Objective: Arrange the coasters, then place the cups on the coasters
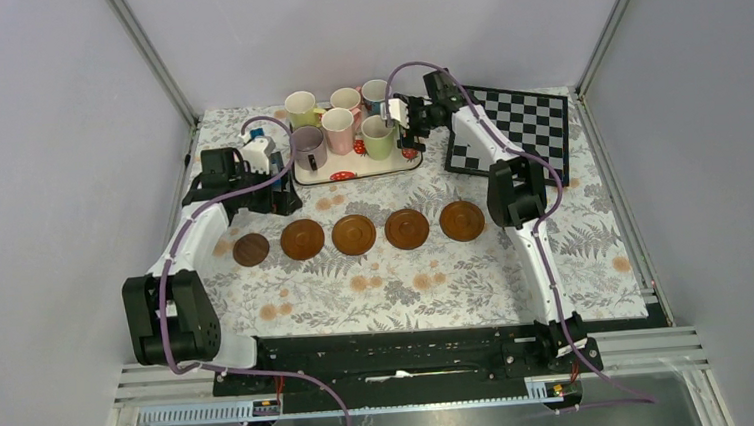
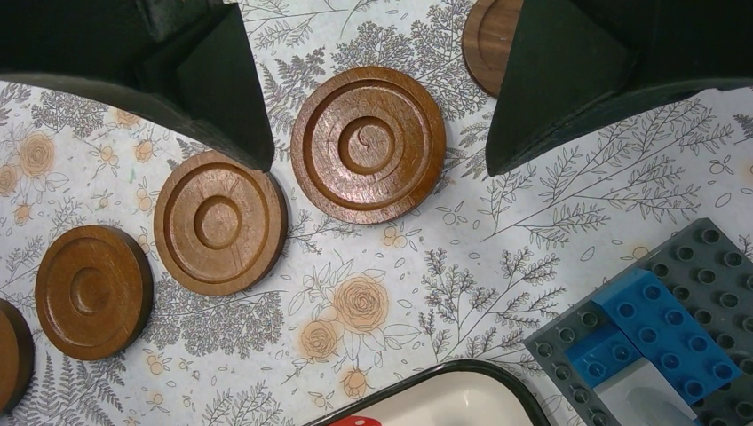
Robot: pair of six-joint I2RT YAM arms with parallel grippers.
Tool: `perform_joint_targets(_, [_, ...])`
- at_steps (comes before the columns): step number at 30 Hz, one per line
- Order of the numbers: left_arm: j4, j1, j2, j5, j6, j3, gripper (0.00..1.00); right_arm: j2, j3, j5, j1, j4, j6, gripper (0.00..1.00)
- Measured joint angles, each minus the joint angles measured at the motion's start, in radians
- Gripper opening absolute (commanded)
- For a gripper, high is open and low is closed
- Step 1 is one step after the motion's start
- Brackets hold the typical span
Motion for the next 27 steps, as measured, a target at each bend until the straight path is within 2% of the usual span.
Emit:
perform_joint_targets(6, [0.002,0.0,0.013,-0.006,0.0,0.0,0.99,0.0,0.0,0.005,0.004,-0.005,-0.04,0.76])
perform_joint_targets(13, [0.002,0.0,0.013,-0.01,0.001,0.0,0.99,-0.033,-0.075,-0.003,0.004,-0.039,-0.088,0.69])
perform_joint_targets(19, [0.005,0.0,0.013,-0.017,0.0,0.0,0.99,-0.065,-0.137,-0.023,0.006,-0.089,-0.081,0.71])
perform_joint_targets(27, [0.013,0.002,0.013,-0.019,-0.018,0.0,0.99,-0.069,-0.113,0.017,0.013,-0.027,0.124,0.73])
